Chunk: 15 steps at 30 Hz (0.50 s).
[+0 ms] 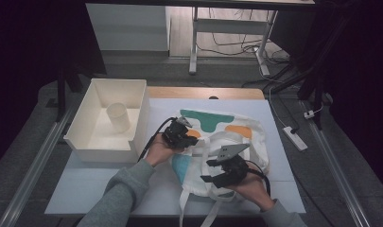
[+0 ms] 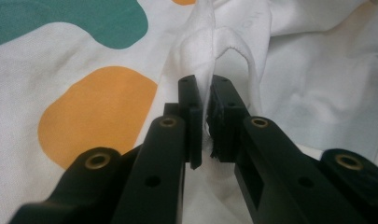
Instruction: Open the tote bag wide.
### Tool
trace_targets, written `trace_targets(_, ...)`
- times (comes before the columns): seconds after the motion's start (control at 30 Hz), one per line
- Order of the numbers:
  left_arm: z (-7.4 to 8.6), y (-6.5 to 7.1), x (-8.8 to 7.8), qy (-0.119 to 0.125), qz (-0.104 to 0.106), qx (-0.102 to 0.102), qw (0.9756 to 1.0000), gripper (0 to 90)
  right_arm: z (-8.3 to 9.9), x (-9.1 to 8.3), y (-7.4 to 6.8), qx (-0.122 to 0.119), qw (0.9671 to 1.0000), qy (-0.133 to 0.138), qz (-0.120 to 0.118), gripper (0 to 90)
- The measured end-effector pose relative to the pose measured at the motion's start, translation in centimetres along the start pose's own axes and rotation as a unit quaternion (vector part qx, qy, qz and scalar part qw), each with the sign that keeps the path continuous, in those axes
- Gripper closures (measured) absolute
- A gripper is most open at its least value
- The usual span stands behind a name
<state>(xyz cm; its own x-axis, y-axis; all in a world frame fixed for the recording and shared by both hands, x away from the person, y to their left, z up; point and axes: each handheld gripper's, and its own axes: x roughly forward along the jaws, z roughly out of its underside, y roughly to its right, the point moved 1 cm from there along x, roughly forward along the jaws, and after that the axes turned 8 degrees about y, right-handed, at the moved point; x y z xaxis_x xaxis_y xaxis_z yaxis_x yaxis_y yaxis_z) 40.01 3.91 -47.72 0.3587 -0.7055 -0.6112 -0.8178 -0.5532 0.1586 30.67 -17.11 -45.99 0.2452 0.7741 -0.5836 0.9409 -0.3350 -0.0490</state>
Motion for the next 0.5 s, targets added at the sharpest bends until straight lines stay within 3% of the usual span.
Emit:
trace_targets(0.27, 0.0, -0.4, 0.0, 0.003, 0.004, -0.009, 0.9999, 83.5, 1.1, 1.7, -3.6, -0.012, 0.9986, -0.031, -0.042, 40.8)
trace_targets(0.37, 0.1, -0.4, 0.1, 0.002, 0.004, -0.010, 0.9999, 83.5, 1.8, 2.2, -3.9, -0.020, 0.9979, -0.051, -0.035, 40.8)
trace_targets(0.5, 0.1, -0.5, 0.1, 0.002, 0.006, -0.012, 0.9999, 83.5, 2.6, 2.8, -3.6, -0.011, 0.9976, -0.065, -0.022, 40.9)
